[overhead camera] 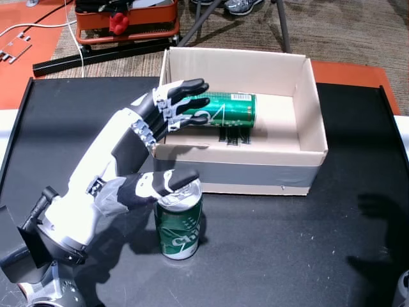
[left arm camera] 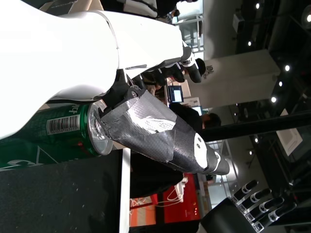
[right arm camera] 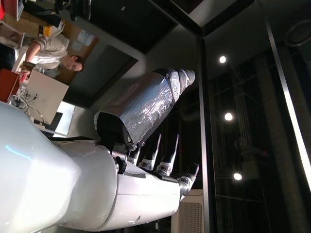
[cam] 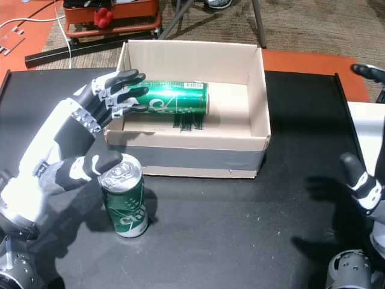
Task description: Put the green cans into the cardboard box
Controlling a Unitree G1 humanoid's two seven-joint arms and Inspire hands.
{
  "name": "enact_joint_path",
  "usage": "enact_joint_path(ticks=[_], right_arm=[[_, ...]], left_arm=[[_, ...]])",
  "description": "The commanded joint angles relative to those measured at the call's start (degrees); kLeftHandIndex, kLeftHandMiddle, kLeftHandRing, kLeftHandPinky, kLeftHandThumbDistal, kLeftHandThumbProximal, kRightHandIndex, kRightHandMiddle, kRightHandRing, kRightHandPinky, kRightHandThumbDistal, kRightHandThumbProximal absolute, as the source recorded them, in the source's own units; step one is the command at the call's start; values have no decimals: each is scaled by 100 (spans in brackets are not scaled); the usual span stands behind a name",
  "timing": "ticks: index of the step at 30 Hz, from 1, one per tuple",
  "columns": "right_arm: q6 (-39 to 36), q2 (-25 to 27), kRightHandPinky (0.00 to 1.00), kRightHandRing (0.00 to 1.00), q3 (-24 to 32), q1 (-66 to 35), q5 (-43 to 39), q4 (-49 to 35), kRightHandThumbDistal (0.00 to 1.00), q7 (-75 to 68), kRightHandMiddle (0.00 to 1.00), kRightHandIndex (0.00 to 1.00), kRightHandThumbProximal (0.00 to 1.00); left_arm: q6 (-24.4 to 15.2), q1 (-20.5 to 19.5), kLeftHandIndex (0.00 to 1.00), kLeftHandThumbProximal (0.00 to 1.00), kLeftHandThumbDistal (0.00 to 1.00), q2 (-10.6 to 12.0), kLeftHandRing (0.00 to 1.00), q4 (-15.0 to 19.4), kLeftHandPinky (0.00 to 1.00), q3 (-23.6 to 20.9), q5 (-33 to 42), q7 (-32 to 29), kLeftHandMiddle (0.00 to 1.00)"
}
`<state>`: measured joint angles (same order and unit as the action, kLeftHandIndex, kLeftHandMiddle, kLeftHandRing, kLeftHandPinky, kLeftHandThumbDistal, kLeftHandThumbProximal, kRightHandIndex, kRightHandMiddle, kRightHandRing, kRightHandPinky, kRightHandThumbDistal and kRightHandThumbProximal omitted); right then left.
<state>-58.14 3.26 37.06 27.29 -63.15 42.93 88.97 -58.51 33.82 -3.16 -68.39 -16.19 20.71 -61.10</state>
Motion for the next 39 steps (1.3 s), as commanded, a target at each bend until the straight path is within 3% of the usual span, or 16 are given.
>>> enact_joint_path(ticks=[1, 5, 10, 18, 21, 27, 31, 39], right_arm=[[20, -12, 92, 69, 43, 100, -36, -33, 100, 353, 64, 64, 54], [8, -115, 92, 68, 115, 69, 35, -112, 100, 264, 63, 63, 57], [166, -225, 93, 70, 119, -110, 166, -334, 100, 45, 64, 66, 52], [300, -293, 93, 70, 158, -182, 282, -536, 100, -71, 64, 65, 53], [257, -306, 93, 70, 219, -153, 282, -537, 100, -31, 64, 64, 56], [526, -258, 92, 71, 251, -175, 242, -527, 100, 67, 65, 66, 51], [426, 207, 89, 68, 472, 722, 373, 864, 100, 161, 61, 62, 56], [543, 303, 88, 67, 643, 883, 399, 1192, 100, 353, 61, 62, 52]], left_arm=[[25, -48, 79, 41, 100, -92, 90, -37, 87, 59, -148, -56, 88], [91, -98, 80, 37, 100, -132, 91, -39, 88, 110, -179, -162, 88], [52, -127, 79, 38, 100, -149, 91, -58, 89, 133, -207, -243, 89], [230, -144, 77, 36, 100, -192, 92, -141, 90, 183, -330, -219, 87], [284, -139, 75, 36, 100, -187, 90, -179, 88, 179, -400, -106, 84], [475, -82, 74, 33, 100, -81, 84, -292, 81, 33, -333, 234, 81], [644, -56, 75, 34, 100, -67, 82, -338, 79, -54, -322, 326, 80], [738, -61, 74, 37, 100, -125, 80, -405, 78, 7, -537, 667, 79]])
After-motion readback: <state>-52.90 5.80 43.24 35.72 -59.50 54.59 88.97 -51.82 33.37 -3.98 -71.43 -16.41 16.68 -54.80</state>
